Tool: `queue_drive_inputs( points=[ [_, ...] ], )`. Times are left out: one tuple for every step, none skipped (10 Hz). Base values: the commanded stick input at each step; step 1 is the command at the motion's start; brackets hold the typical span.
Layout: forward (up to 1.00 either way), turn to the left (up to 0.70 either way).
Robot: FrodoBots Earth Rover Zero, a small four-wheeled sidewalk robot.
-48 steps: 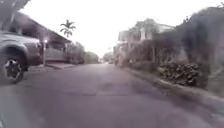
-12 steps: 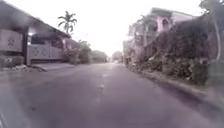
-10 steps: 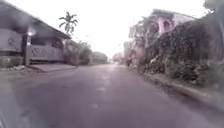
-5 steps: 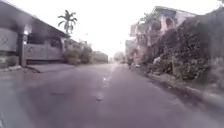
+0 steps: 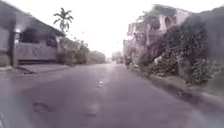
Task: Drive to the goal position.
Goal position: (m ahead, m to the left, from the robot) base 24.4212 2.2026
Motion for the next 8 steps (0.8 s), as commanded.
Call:
queue_drive_inputs(
  points=[
    [1.00, -0.40],
    [1.00, -0.05],
    [1.00, 0.00],
    [1.00, 0.00],
    [1.00, 0.00],
    [1.00, 0.00],
    [1.00, 0.00],
    [1.00, 0.00]
  ],
)
